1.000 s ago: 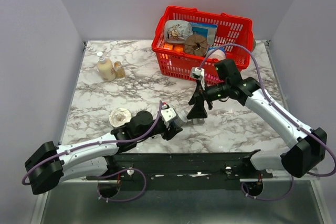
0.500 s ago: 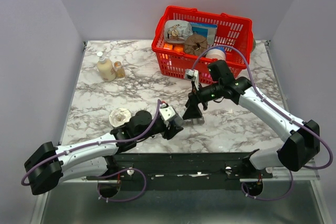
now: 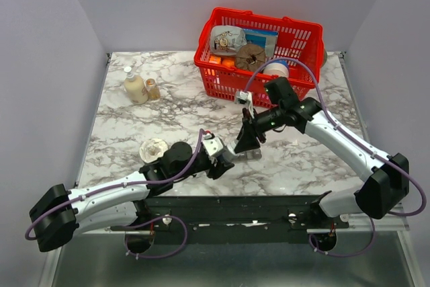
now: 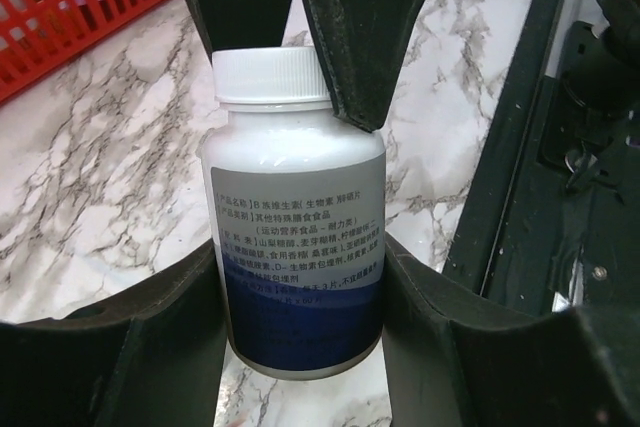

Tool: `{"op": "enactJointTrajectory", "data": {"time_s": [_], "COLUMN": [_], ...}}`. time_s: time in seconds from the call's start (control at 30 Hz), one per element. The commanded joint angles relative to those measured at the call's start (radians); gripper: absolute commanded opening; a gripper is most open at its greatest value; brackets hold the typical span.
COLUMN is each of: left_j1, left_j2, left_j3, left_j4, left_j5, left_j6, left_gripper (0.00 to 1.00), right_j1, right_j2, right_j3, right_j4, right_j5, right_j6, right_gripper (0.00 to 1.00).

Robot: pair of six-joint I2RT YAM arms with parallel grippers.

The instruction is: Sort the pills into containers

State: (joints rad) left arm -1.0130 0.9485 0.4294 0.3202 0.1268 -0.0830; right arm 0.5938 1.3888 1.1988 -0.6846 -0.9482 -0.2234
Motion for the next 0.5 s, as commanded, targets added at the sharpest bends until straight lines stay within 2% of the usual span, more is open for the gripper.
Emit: {"op": "enactJointTrajectory", "data": {"time_s": [0.0,0.07,0.13,0.17,0.27,0.47], "left_j1": [0.037,0.085,0.115,0.126,0.137,0.140], "left_j2": [-0.010,-0.010,-0.007,-0.005,0.012,-0.031], "left_j3": [0.009,0.006,0.005,0.003,0.014,0.019], "left_j4": [0.013,0.034,0.062,0.068,0.082,0.034], "left_j5": [0.149,0.275,0.357,0.413,0.480,0.444], "left_j6": [0.005,-0.030,-0.056,-0.079,-0.093,-0.060], "left_gripper": [0.00,0.00,0.00,0.00,0.00,0.00], "right_j1": [0.092,0.181,0.260,0.277,0.307,0.308], "right_j2": [-0.004,-0.022,-0.024,-0.024,-0.031,-0.065], "right_j3": [0.074,0.090,0.093,0.093,0.085,0.082], "right_j4": [-0.162,-0.228,-0.265,-0.274,-0.270,-0.288], "right_j5": [-0.060,0.024,0.151,0.184,0.281,0.324], "right_j6": [-0.310,-0.492,-0.594,-0.678,-0.779,-0.823], "right_gripper": [0.12,0.10,0.08,0.07,0.06,0.07]}}
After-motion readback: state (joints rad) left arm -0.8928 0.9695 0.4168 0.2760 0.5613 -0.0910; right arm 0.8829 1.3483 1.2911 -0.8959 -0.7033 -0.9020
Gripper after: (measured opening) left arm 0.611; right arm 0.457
